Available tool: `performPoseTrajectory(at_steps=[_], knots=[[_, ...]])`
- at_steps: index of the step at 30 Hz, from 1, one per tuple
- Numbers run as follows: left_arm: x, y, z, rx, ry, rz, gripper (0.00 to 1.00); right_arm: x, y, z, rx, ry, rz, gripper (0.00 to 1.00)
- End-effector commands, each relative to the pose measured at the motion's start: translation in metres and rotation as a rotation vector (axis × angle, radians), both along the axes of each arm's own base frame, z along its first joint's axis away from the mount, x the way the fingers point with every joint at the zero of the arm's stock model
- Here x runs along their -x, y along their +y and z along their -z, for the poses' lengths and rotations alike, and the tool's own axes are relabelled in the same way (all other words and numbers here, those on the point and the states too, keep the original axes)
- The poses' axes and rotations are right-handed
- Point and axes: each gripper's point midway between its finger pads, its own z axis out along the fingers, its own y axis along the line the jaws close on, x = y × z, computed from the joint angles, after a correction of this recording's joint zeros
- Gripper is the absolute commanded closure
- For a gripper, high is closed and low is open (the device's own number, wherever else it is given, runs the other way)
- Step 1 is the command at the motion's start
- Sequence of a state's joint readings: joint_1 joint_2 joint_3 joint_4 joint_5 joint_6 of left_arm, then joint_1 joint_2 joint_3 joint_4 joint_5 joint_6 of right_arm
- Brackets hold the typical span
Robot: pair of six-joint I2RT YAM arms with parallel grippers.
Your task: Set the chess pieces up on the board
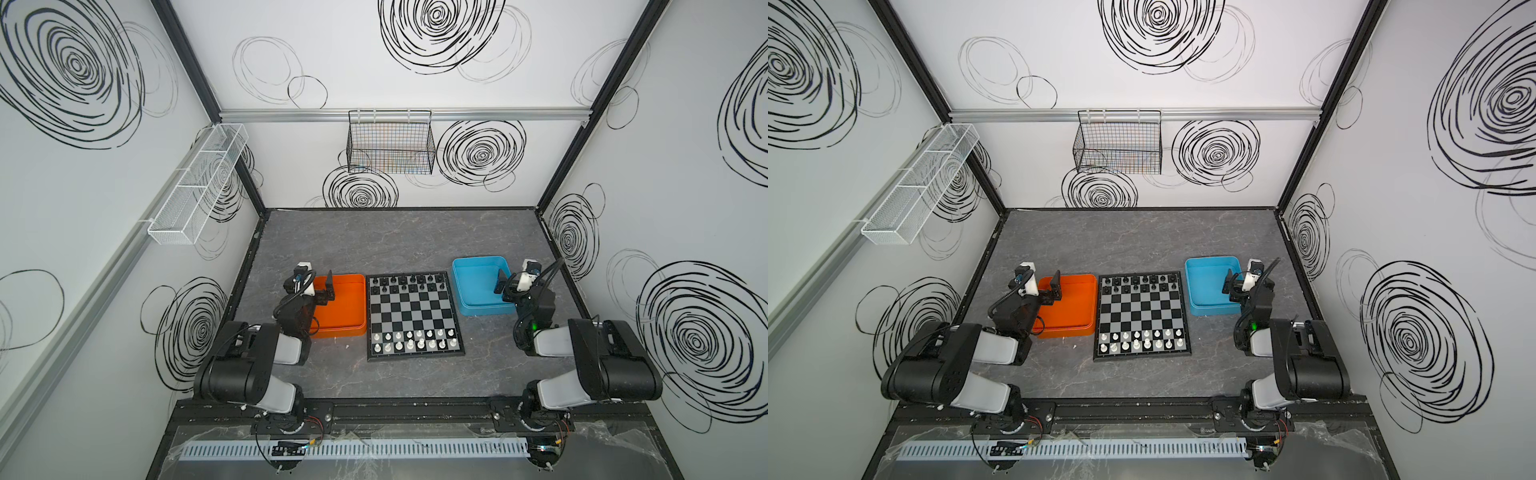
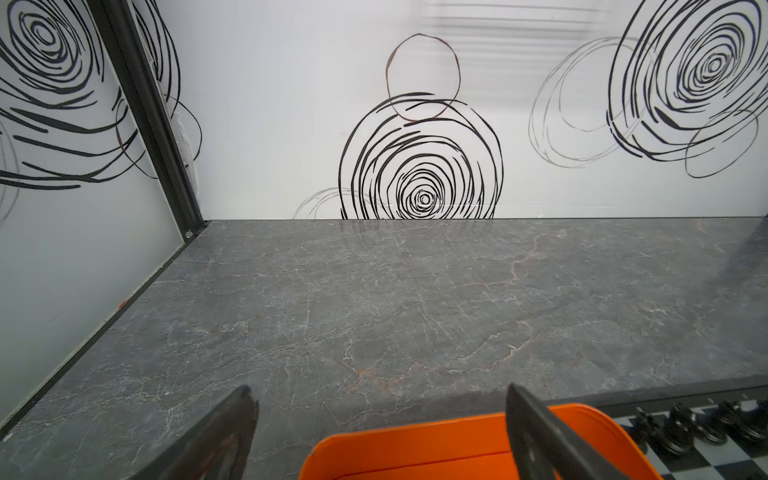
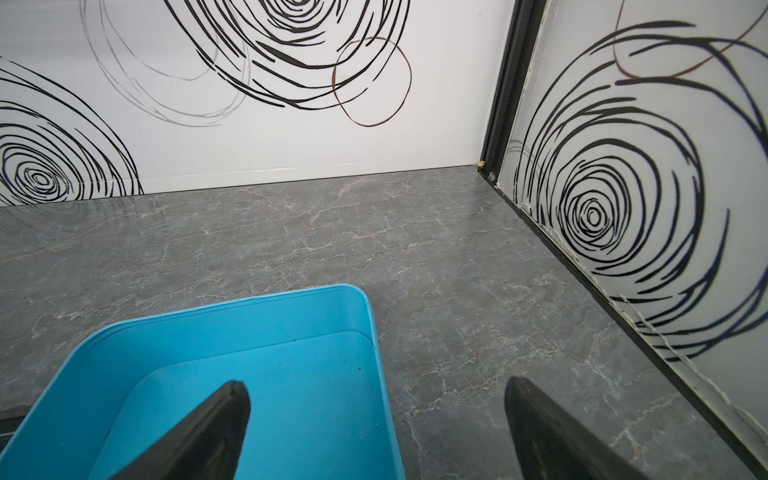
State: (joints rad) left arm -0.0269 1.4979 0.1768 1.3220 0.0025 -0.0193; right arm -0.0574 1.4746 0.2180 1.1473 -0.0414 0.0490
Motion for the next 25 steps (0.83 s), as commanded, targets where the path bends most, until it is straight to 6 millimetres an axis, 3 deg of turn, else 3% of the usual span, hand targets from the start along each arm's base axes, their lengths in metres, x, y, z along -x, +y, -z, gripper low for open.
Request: performPoseTrajectory(at_steps=[1,25], knots=[[-0.0022,0.0007,-0.0164,0.002,-0.062,-0.002,0.04,-0.0022,-0.0004,-0.0044,-0.004,-0.015,0.001,0.00],[-0.0021,0.0009,-0.0164,0.004,-0.063,-0.001,0.04,-0.0027,-0.0008,-0.0050,-0.005,-0.016,0.003,0.00]])
